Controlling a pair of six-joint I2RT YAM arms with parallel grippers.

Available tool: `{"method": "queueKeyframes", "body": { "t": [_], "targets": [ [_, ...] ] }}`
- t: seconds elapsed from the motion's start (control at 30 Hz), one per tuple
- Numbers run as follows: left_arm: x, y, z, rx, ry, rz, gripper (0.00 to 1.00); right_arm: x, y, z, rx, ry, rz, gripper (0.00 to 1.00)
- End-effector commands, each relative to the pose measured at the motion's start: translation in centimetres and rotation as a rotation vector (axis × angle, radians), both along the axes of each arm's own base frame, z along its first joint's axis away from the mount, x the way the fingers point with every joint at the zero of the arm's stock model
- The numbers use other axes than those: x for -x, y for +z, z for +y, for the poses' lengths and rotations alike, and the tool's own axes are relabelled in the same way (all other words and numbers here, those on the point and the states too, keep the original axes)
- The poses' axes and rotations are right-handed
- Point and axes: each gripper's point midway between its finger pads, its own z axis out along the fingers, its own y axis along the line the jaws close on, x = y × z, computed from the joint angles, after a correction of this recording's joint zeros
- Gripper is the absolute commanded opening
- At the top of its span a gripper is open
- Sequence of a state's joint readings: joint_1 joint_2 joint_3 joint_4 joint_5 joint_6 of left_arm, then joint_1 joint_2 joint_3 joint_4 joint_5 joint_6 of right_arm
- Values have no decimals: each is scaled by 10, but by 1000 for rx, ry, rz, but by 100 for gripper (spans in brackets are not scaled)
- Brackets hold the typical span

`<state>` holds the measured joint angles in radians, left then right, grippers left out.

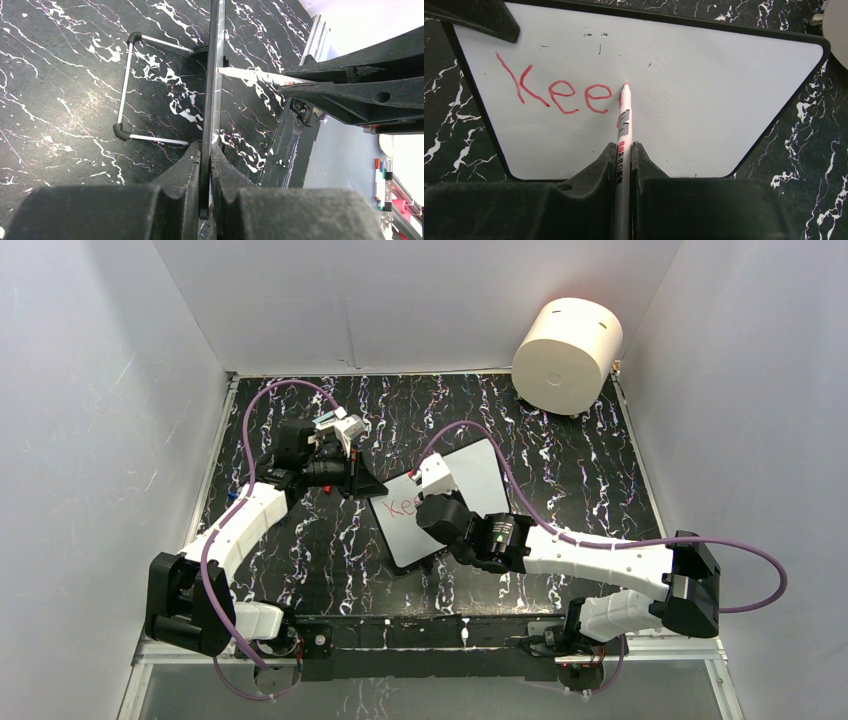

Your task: Write a sentence on the whiteboard

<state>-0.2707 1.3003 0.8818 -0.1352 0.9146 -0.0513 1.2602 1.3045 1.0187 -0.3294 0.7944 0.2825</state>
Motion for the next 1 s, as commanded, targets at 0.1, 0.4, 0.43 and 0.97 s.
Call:
{"method": "queueKeyframes", "body": {
  "t": [0.1, 0.4, 0.43, 0.97],
  "targets": [
    [5, -31, 7, -104, 34, 79, 0, -12, 9, -10, -19, -87, -36, 0],
    [5, -32, 7, -105, 33, 82, 0, -8, 0, -20, 5, -105, 0, 0],
    [5, -32, 7, -106, 34, 82, 0, -8, -2, -21, 10, -108, 6, 0],
    [5, -32, 7, -104, 33, 83, 0, 4, -17, 0, -19, -17, 86, 0]
  ]
}}
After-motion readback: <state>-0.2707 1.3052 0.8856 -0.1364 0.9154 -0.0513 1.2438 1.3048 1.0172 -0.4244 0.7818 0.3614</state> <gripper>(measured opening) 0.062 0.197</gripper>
